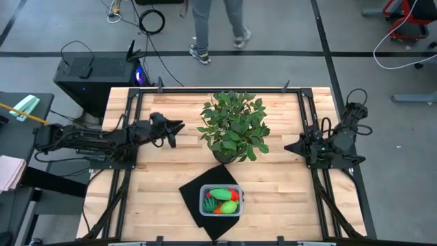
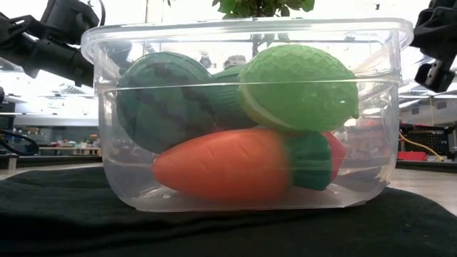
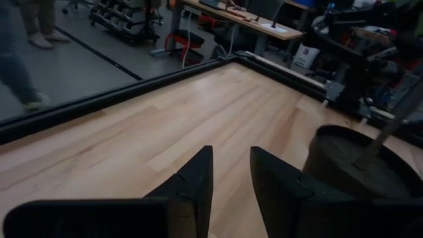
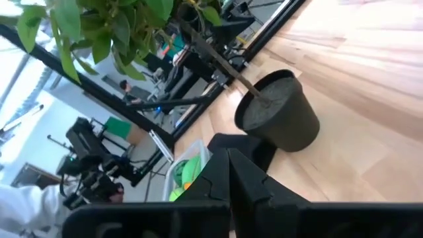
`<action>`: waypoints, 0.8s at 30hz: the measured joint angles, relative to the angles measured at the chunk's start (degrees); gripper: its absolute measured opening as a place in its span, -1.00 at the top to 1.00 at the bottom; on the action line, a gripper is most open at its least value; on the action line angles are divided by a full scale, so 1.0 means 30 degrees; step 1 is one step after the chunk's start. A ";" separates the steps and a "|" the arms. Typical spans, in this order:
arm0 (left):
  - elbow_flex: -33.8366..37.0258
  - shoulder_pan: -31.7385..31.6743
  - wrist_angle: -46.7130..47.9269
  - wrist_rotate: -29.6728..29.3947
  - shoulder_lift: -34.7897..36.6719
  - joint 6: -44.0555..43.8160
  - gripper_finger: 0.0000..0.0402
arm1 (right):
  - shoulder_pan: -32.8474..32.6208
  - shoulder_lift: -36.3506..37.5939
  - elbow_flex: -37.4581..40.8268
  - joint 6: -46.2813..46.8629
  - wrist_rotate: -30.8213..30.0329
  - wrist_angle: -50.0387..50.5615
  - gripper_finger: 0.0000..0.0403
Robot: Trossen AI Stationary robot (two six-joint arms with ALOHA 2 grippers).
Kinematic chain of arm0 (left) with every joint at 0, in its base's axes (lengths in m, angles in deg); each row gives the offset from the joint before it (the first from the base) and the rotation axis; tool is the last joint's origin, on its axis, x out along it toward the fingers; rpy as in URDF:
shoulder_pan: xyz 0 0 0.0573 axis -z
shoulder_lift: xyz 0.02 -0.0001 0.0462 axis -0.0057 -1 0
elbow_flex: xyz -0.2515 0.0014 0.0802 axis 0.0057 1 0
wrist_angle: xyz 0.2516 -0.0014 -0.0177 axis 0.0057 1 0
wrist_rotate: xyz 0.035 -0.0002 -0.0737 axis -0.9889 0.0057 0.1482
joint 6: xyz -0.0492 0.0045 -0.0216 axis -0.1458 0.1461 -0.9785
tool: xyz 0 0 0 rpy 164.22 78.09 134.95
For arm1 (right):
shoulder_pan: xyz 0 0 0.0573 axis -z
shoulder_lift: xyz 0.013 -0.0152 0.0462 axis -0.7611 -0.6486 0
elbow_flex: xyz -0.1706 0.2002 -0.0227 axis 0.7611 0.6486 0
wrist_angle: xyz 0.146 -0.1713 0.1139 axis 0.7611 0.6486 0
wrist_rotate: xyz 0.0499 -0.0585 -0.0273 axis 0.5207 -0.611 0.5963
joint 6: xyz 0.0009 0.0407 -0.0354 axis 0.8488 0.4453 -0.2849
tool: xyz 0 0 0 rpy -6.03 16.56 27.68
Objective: Pick and placing Produce into tupperware
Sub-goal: Return to Home Position
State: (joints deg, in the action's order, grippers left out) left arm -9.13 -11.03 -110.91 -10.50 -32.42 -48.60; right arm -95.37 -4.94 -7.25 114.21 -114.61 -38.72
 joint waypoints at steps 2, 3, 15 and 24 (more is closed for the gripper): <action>-0.0008 -0.0168 0.0023 0.0001 -0.0005 -0.0048 0.47 | 0.0611 0.0000 0.0000 -0.0377 0.0740 0.0032 1.00; -0.0008 -0.0174 0.0024 0.0001 0.0000 -0.0084 0.47 | 0.0937 0.0002 0.0000 -0.0537 0.1104 0.0006 1.00; -0.0008 -0.0166 0.0092 0.0001 0.0000 -0.0888 0.47 | 0.4631 0.0006 0.0000 -0.2518 0.5013 -0.0355 1.00; -0.0008 -0.0166 0.0311 0.0001 -0.0004 -0.0946 0.47 | 0.7501 0.0007 0.0000 -0.3593 0.7613 -0.0756 1.00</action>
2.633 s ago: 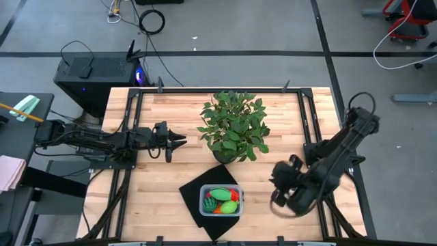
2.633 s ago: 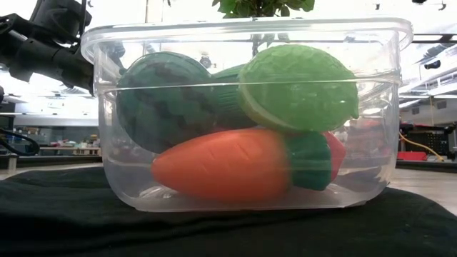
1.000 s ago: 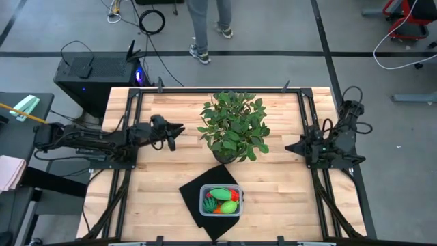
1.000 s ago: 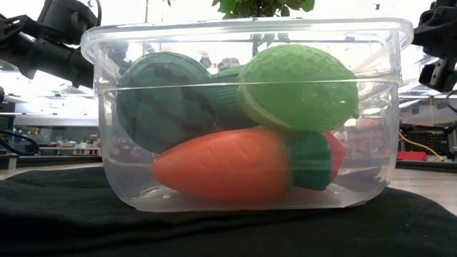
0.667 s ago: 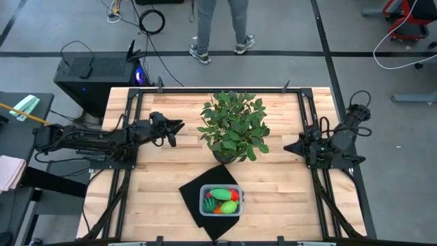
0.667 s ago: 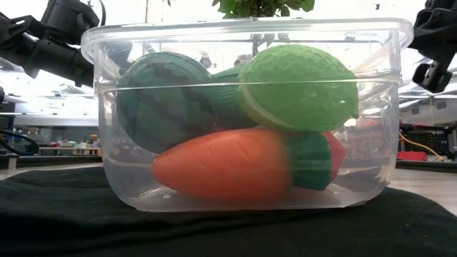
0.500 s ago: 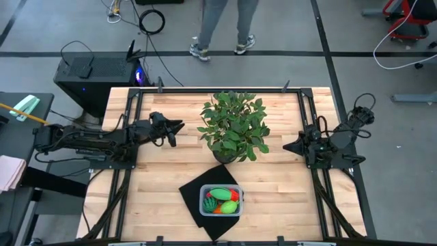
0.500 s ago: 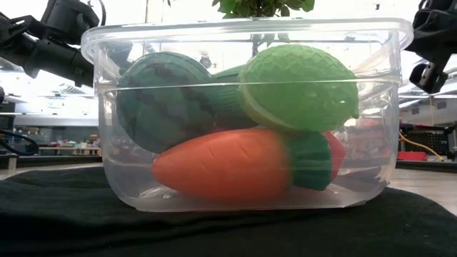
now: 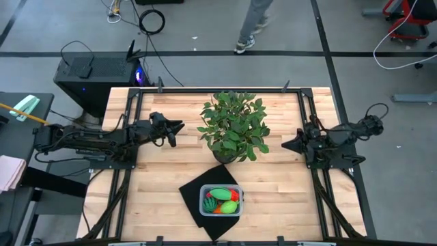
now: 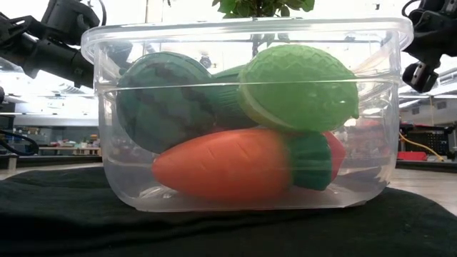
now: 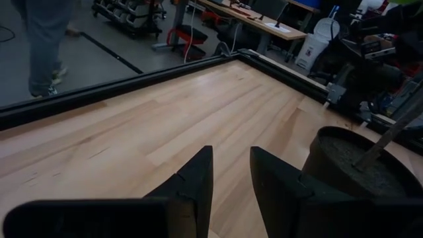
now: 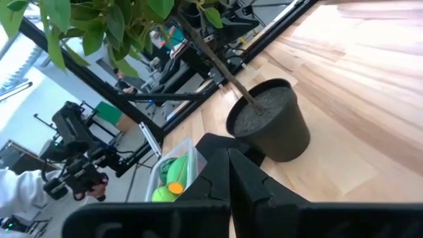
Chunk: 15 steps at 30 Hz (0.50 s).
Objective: Pick and placing Produce into tupperware
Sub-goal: Return to Home Position
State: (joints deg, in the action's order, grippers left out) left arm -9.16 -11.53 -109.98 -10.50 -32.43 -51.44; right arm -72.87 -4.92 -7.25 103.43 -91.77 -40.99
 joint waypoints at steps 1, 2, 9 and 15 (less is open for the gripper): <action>0.0000 0.0000 0.0000 0.0000 0.0001 -0.0014 0.47 | 0.0285 0.0000 0.0000 -0.0140 0.0300 0.0005 1.00; 0.0000 0.0000 0.0000 0.0000 0.0004 -0.0063 0.47 | 0.0582 0.0000 0.0000 -0.0275 0.0547 -0.0006 1.00; 0.0000 0.0000 0.0000 0.0000 0.0002 -0.0095 0.47 | 0.2774 0.0000 -0.0007 -0.1151 0.2198 -0.0363 1.00; 0.0000 0.0000 0.0000 0.0000 0.0004 -0.0095 0.47 | 0.4649 0.0000 -0.0007 -0.1809 0.3351 -0.0410 1.00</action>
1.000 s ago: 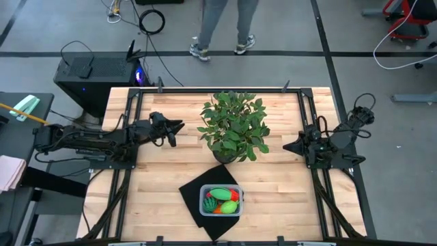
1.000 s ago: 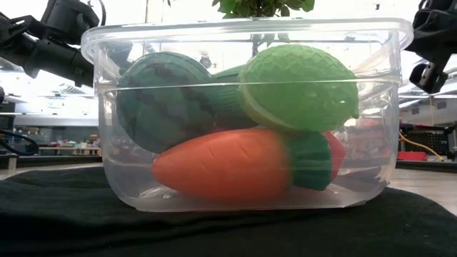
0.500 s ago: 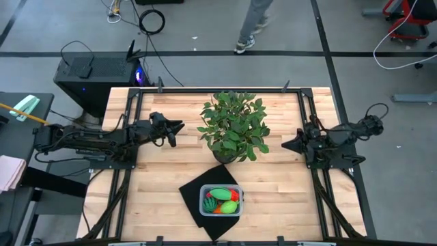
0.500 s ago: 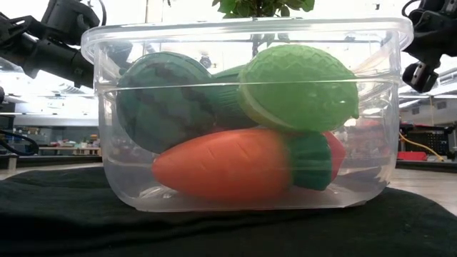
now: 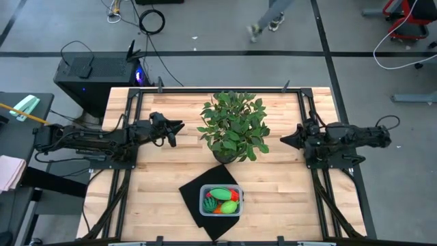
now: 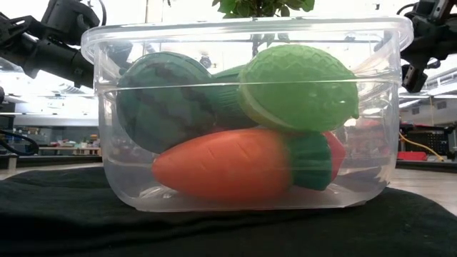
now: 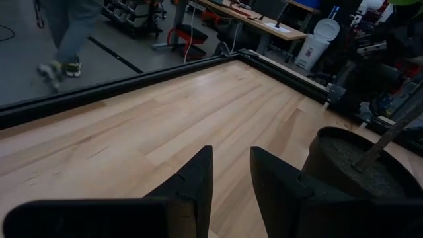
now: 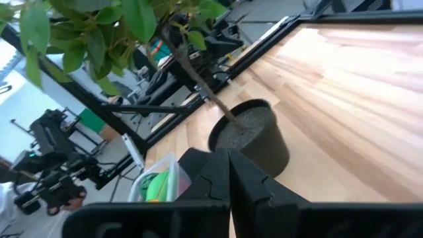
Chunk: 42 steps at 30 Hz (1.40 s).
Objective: Pick and placing Produce into tupperware
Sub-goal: Return to Home Position
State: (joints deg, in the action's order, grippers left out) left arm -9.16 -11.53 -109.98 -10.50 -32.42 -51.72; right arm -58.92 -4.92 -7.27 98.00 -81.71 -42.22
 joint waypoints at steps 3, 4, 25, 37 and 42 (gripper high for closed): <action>0.0000 0.0000 0.0000 0.0000 -0.0007 0.0000 0.47 | 0.0859 0.0000 0.0000 -0.0472 0.0367 -0.0152 1.00; 0.0000 0.0000 0.0000 0.0000 -0.0003 0.0000 0.47 | 0.1151 0.0000 0.0000 -0.0674 0.0559 -0.0348 1.00; 0.0000 0.0000 0.0000 -0.0006 -0.0006 -0.0153 0.47 | 0.4646 0.0000 0.2539 -0.5713 0.2457 -0.6124 1.00; 0.0000 0.0000 0.0170 0.0000 -0.0006 -0.0656 0.47 | 0.4712 -0.0109 0.4727 -0.6335 0.4739 -0.8804 1.00; 0.0000 0.0000 0.0239 0.0000 -0.0006 -0.0656 0.47 | 0.4712 -0.0928 0.4758 -0.7302 0.5210 -0.8213 1.00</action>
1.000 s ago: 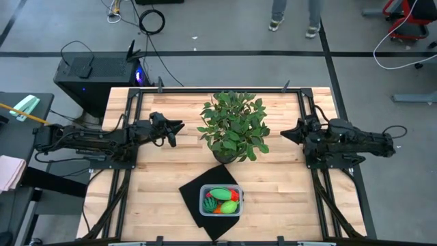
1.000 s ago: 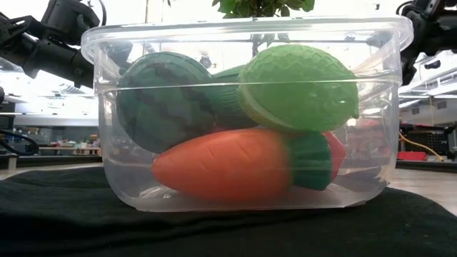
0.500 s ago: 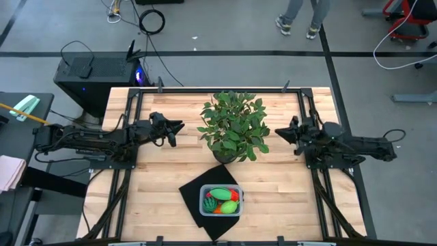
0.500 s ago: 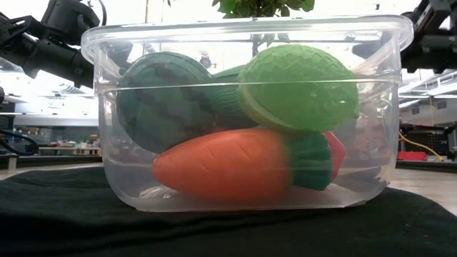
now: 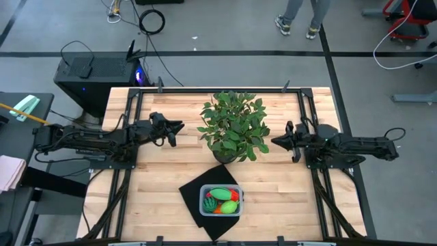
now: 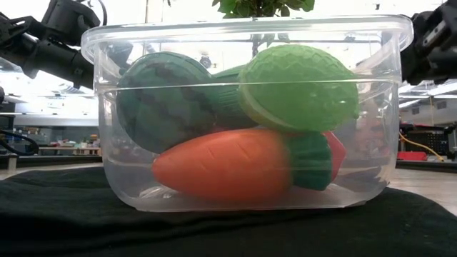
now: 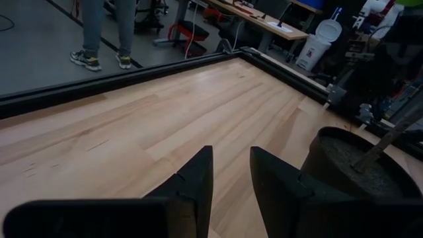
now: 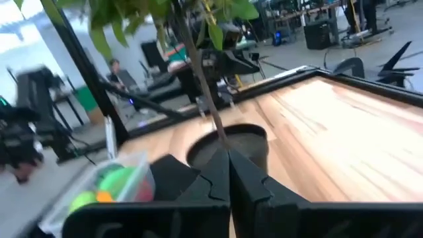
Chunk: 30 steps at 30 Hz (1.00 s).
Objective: Pick and placing Produce into tupperware
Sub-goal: Return to Home Position
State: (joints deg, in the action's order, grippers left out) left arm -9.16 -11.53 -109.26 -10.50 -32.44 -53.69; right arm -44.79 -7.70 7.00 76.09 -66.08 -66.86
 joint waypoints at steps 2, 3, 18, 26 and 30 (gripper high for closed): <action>0.0000 0.0007 0.0096 0.0000 0.0005 0.0015 0.47 | -0.0002 -0.0827 0.0035 -0.0850 -0.0062 -0.0019 1.00; 0.0000 0.0000 0.0084 0.0000 -0.0001 0.0022 0.47 | -0.0007 -0.1316 0.0082 -0.1609 -0.0177 -0.0038 1.00; 0.0000 0.0000 0.0053 0.0000 -0.0001 -0.0882 0.47 | 0.0546 -0.5135 0.0109 -0.5568 -0.0835 -0.4555 1.00; 0.0000 0.0000 0.0053 0.0000 -0.0001 -0.0845 0.47 | 0.0787 -0.3527 0.0109 -0.5113 0.0326 -0.4616 1.00; 0.0000 0.0000 0.0053 0.0000 0.0002 -0.0845 0.47 | 0.0787 -0.2160 0.0036 -0.5109 -0.0010 -0.4280 1.00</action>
State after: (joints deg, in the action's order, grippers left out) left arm -9.16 -11.53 -109.10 -10.50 -32.43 -56.23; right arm -42.43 -14.18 7.11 60.76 -66.11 -79.70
